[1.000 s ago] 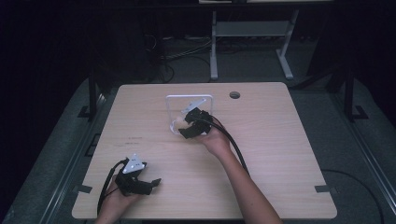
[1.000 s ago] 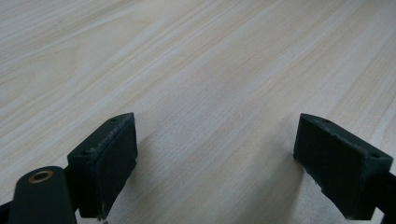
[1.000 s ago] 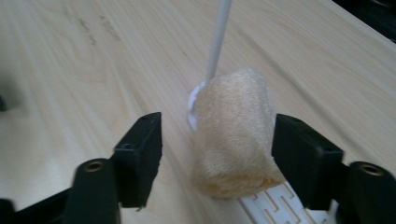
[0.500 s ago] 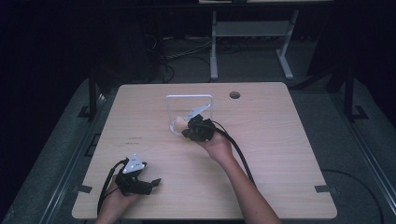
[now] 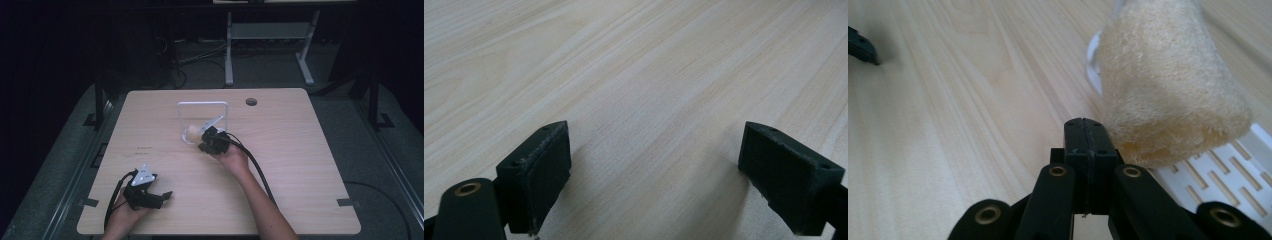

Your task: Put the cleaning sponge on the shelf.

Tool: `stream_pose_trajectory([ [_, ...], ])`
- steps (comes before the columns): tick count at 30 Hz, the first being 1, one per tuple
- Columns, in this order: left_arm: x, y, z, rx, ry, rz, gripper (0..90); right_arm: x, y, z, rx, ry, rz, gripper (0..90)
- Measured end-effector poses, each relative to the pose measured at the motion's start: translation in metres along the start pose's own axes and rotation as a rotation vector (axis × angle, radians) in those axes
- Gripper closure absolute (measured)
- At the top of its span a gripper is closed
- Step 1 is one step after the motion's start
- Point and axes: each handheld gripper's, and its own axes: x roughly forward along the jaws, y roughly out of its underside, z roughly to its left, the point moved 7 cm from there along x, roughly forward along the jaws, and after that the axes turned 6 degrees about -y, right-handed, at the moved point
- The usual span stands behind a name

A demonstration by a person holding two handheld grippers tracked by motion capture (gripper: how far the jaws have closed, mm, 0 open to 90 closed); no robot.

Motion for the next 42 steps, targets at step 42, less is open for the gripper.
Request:
stream_pose_trajectory([
  [42, 0.0, 0.0, 0.0, 0.003, 0.001, 0.002, 12.8, -0.04, 0.038, -0.018, 0.057, 0.074, -0.014, 67.0],
])
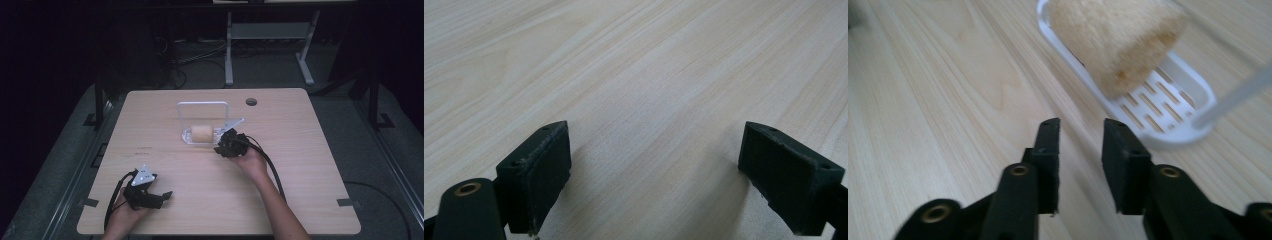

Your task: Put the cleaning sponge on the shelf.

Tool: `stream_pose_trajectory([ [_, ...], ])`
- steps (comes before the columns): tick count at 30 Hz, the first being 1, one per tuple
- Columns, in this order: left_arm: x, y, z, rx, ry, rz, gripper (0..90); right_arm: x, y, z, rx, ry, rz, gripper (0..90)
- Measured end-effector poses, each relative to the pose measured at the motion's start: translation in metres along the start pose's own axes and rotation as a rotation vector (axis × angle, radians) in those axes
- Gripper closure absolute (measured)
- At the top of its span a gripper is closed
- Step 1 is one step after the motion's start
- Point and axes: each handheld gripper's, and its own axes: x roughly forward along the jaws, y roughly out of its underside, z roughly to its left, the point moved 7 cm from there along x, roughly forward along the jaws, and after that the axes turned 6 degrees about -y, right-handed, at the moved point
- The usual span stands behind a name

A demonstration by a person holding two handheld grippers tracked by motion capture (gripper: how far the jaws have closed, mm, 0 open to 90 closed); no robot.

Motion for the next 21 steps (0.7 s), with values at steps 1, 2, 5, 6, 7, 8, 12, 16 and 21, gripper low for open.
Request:
stream_pose_trajectory([
  [1, 0.0, 0.0, 0.0, 0.0, 0.0, 0.001, 12.8, -0.003, 0.003, -0.001, 0.001, 0.011, 0.001, 63.5],
  [2, 0.0, 0.0, 0.0, 0.0, 0.0, 0.0, 12.8, -0.006, 0.005, -0.003, 0.01, 0.016, -0.003, 59.2],
  [5, 0.0, 0.0, 0.0, 0.0, 0.0, -0.002, 12.8, -0.015, 0.014, -0.008, 0.025, 0.038, 0.002, 50.9],
  [6, 0.0, 0.0, 0.0, -0.001, 0.0, -0.002, 12.8, -0.018, 0.017, -0.009, 0.03, 0.046, 0.001, 48.5],
  [7, 0.0, 0.0, 0.0, 0.0, 0.0, -0.002, 12.8, -0.021, 0.02, -0.01, 0.035, 0.054, -0.004, 45.8],
  [8, 0.0, 0.0, 0.0, 0.0, -0.002, -0.003, 12.8, -0.025, 0.024, -0.012, 0.04, 0.061, -0.003, 42.1],
  [12, 0.0, 0.0, 0.0, -0.005, 0.0, -0.004, 12.8, -0.036, 0.035, -0.017, 0.053, 0.086, -0.013, 34.4],
  [16, 0.0, 0.0, 0.0, 0.004, -0.001, 0.0, 12.8, -0.047, 0.048, -0.021, 0.071, 0.117, -0.015, 27.5],
  [21, 0.0, 0.0, 0.0, 0.003, -0.001, 0.002, 12.8, -0.06, 0.067, -0.024, 0.097, 0.143, -0.027, 20.7],
])
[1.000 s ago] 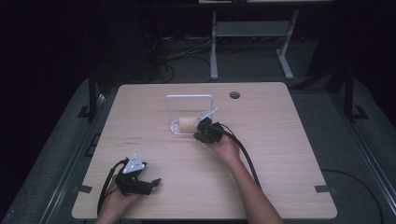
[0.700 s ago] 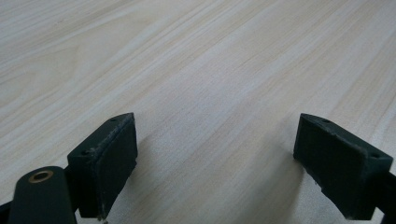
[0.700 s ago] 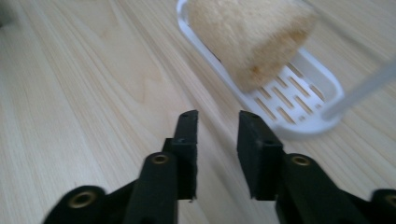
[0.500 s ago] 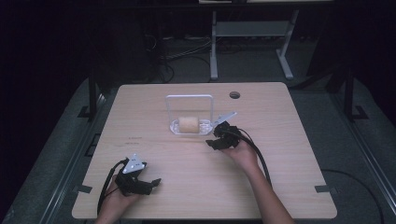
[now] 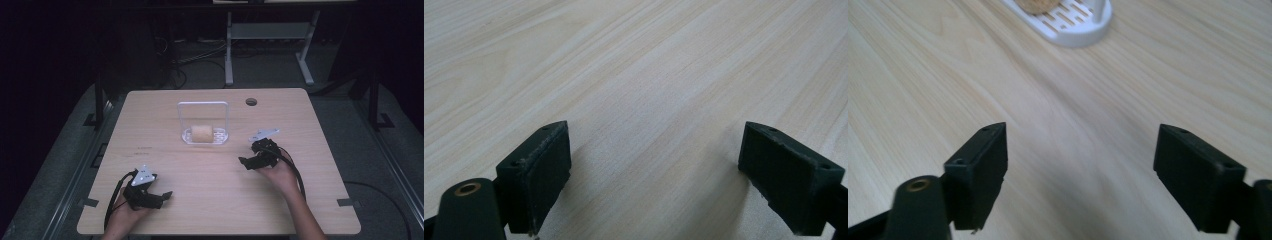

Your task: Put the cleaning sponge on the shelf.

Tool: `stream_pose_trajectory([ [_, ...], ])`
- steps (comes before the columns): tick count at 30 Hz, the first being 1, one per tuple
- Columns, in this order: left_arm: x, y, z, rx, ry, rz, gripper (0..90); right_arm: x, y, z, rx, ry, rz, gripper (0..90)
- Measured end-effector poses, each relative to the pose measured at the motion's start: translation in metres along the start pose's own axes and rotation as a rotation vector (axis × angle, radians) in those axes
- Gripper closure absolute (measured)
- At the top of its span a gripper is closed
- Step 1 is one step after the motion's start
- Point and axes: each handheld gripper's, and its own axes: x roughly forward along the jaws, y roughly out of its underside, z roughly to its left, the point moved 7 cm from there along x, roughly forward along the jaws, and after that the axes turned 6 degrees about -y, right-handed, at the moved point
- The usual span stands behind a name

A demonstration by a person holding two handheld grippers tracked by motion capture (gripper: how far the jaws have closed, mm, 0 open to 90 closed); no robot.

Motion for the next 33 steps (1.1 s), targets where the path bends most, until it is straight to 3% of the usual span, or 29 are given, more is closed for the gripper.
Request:
stream_pose_trajectory([
  [9, 0.0, 0.0, 0.0, -0.004, 0.0, -0.003, 12.8, -0.02, 0.035, -0.007, 0.029, 0.041, 0.006, 14.7],
  [14, 0.0, 0.0, 0.0, -0.004, 0.0, -0.004, 12.8, -0.03, 0.055, -0.006, 0.049, 0.037, 0.005, 12.8],
  [21, 0.0, 0.0, 0.0, -0.004, 0.0, -0.004, 12.8, -0.041, 0.085, -0.005, 0.086, 0.034, 0.003, 2.7],
  [27, 0.0, 0.0, 0.0, -0.005, 0.0, -0.004, 12.8, -0.05, 0.111, -0.008, 0.107, 0.078, 0.005, 2.6],
  [33, 0.0, 0.0, 0.0, -0.004, 0.0, -0.003, 12.8, -0.057, 0.121, -0.011, 0.136, 0.089, -0.04, 2.6],
])
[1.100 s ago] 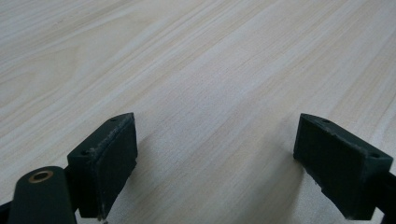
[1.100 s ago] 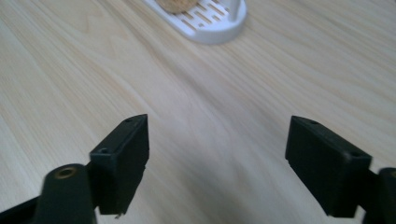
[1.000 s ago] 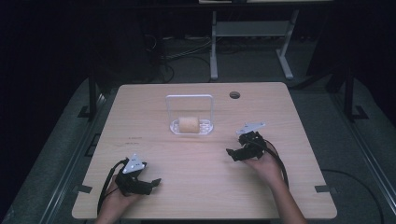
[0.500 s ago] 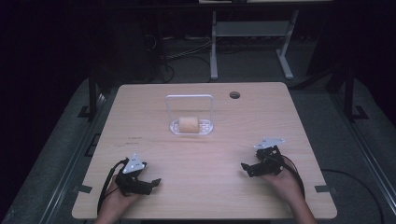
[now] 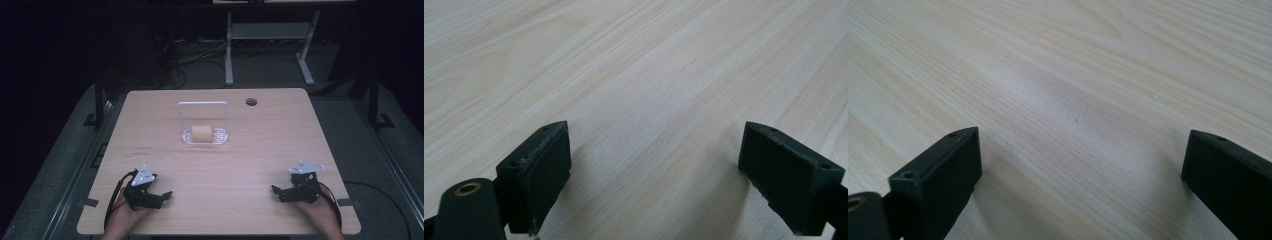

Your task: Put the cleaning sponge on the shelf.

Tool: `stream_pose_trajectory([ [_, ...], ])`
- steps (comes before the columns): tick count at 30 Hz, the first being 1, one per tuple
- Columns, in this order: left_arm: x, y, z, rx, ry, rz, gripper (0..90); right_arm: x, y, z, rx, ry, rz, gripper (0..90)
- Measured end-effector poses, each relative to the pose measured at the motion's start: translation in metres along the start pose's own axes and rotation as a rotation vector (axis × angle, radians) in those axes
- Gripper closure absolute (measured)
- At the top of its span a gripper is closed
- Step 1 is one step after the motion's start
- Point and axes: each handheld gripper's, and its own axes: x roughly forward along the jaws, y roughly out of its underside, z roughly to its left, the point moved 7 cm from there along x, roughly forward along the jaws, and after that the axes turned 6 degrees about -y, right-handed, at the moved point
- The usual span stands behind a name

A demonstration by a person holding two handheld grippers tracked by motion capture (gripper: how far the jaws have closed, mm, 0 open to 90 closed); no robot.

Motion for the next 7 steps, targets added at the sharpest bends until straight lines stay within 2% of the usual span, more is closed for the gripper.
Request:
stream_pose_trajectory([
  [7, 0.0001, 0.0, 0.0, 0.0, 0.0, -0.001, 12.8, -0.0001, 0.0013, -0.0012, 0.003, -0.007, -0.011, 2.6],
])
